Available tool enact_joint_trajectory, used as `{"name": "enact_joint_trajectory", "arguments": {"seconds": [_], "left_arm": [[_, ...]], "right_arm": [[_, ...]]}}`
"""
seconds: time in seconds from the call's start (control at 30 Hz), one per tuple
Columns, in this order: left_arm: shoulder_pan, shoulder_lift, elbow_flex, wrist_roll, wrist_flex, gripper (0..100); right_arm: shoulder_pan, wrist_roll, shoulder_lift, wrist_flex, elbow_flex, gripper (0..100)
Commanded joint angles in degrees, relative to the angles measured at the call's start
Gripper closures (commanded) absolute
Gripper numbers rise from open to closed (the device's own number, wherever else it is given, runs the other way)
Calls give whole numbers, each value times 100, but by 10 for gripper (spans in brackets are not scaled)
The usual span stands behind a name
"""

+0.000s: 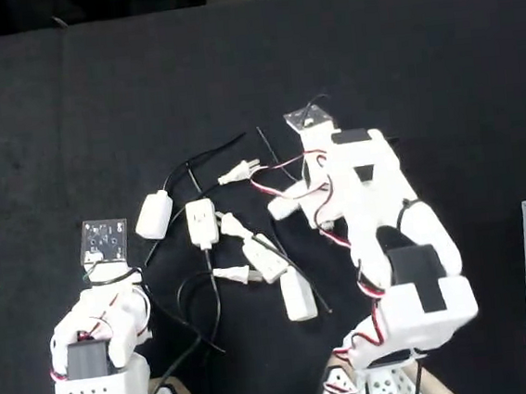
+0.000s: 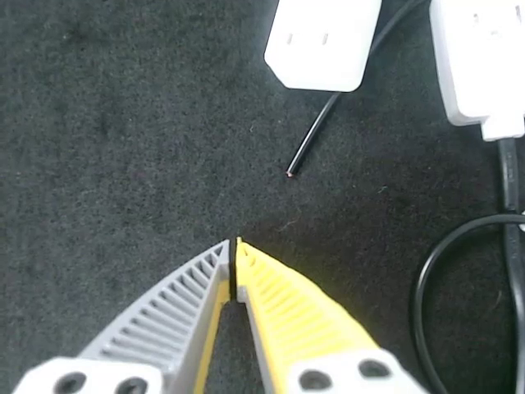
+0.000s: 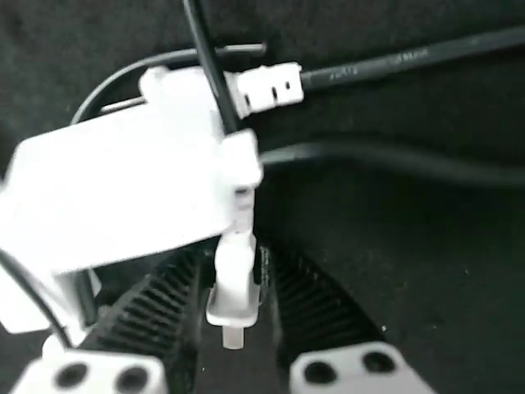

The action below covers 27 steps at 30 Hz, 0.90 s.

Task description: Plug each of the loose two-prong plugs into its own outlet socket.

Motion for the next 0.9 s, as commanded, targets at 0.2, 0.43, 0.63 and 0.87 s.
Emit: {"name": "enact_joint_trajectory", "arguments": {"seconds": [0.2,0.43,0.63,0.87], "left_arm": [[13,-9,101,44,35,970],[13,-9,101,44,35,970],[13,-9,101,44,35,970],[13,-9,101,44,35,970]], "right_arm": [[9,255,-453,563,31,888],[18,352,-453,448,198,907],[18,352,-453,440,224,910],[9,352,-321,466,198,910]]}}
